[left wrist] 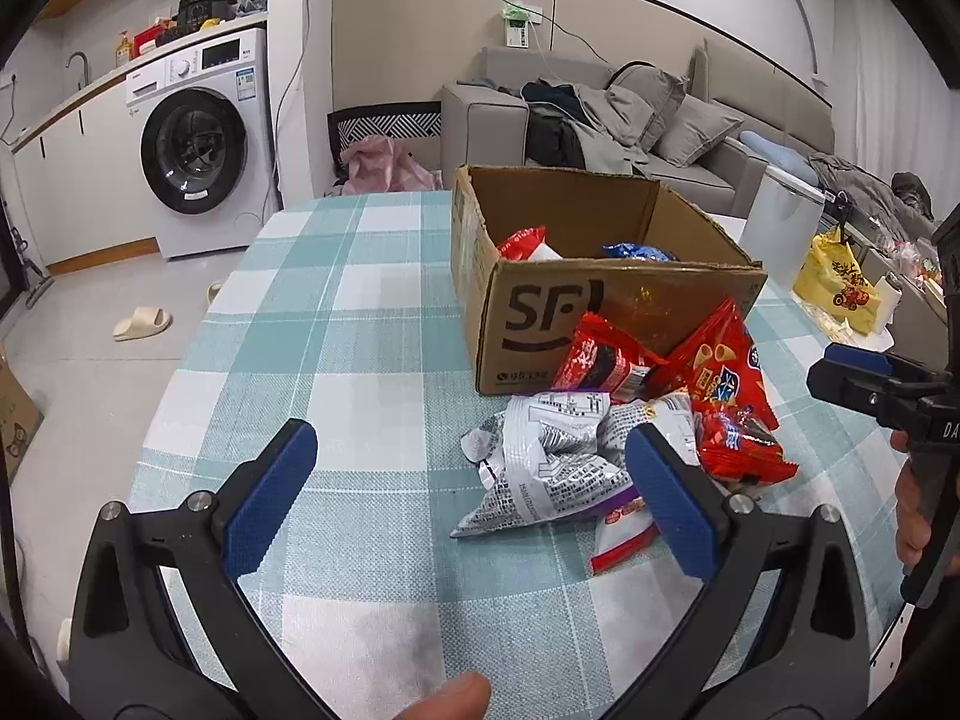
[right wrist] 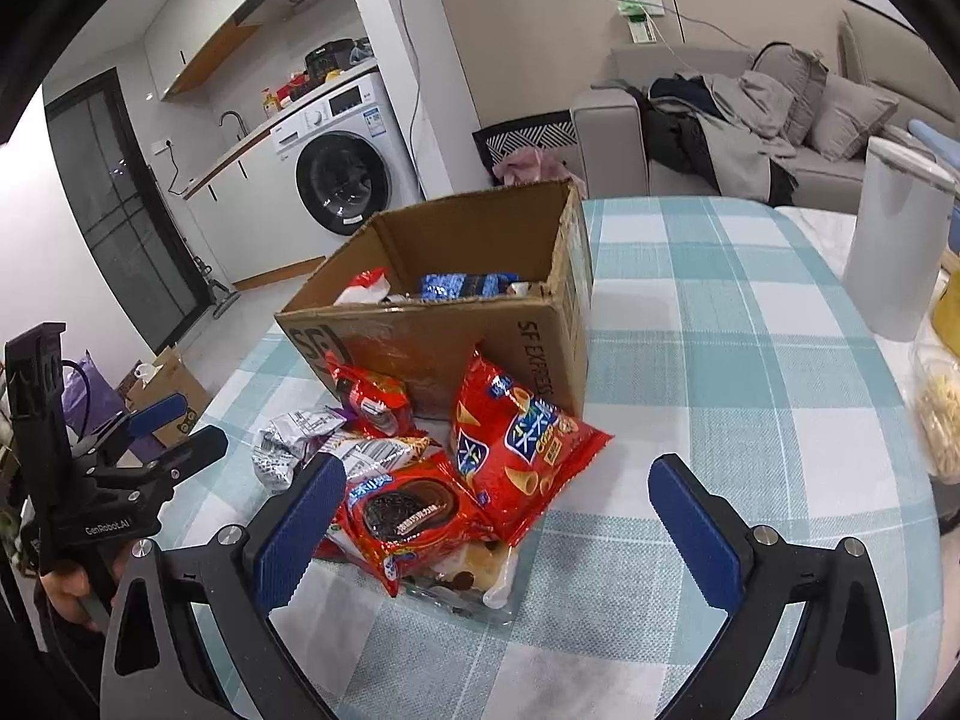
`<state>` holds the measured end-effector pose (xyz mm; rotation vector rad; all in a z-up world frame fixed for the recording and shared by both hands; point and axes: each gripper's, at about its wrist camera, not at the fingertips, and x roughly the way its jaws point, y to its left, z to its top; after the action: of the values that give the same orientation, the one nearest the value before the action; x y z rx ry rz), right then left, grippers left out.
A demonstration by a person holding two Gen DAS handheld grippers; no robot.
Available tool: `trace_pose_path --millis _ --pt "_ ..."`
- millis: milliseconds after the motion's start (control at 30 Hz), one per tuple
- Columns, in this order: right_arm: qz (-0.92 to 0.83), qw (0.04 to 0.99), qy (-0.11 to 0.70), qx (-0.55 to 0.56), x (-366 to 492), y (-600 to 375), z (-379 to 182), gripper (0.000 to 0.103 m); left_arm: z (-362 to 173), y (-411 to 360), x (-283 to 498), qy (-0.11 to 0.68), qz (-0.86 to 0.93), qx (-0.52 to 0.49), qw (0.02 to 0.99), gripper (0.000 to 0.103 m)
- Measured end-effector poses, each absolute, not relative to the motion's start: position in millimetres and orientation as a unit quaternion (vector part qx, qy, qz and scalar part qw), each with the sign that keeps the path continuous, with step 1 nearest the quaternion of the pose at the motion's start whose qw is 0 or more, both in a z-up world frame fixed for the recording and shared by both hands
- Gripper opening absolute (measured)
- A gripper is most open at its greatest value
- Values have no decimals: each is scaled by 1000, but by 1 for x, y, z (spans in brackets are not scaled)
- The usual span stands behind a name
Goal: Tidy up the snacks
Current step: 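Withdraw both tools back toward the remaining snack pile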
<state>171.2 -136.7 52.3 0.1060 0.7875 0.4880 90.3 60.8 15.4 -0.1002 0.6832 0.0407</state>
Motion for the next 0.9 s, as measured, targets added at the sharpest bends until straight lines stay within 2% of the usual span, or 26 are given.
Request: trace_pose_path --millis 567,900 --pt "304 847 433 52 171 -99 19 102 -7 54 104 359 13 -47 932 102" --pt "316 842 433 60 168 -97 17 92 -11 56 106 362 16 -49 931 102"
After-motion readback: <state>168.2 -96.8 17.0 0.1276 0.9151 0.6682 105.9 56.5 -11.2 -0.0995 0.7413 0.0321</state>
